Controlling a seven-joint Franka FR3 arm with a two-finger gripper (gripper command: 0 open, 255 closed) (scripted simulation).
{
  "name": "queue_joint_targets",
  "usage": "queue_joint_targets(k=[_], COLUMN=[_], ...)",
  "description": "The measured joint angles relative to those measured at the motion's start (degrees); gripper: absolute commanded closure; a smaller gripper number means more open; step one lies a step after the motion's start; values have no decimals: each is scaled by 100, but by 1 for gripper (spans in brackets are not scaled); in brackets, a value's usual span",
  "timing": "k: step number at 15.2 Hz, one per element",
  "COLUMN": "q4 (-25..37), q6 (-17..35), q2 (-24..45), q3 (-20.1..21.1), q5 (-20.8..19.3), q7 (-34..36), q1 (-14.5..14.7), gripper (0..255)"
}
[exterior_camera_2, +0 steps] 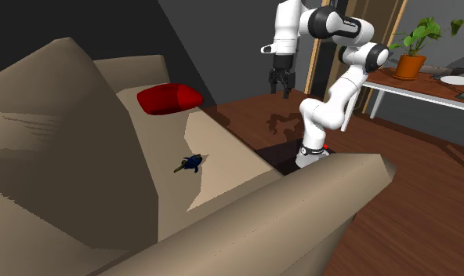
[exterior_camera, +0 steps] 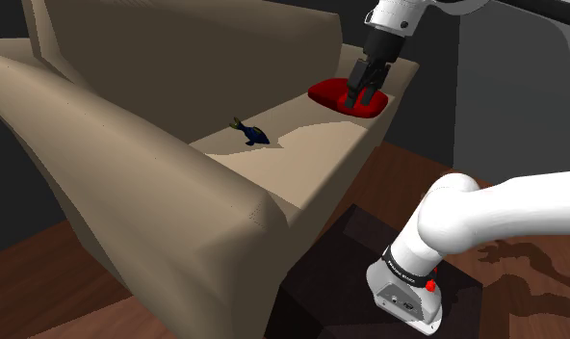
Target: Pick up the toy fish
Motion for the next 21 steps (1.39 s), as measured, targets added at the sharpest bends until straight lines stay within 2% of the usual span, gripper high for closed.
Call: queue_joint_targets(k=[3,8,14,21], q4=[50,344,1057,2219], q6=[147,605,1022,1212], q2=[261,1259,2674,4346], q3=[-82,-358,-654,-804], q5=[-67,-270,-417,-430], q7=[-188,-885,-1764,-2675], q1=[27,141,260,347], gripper=[0,0,0,0])
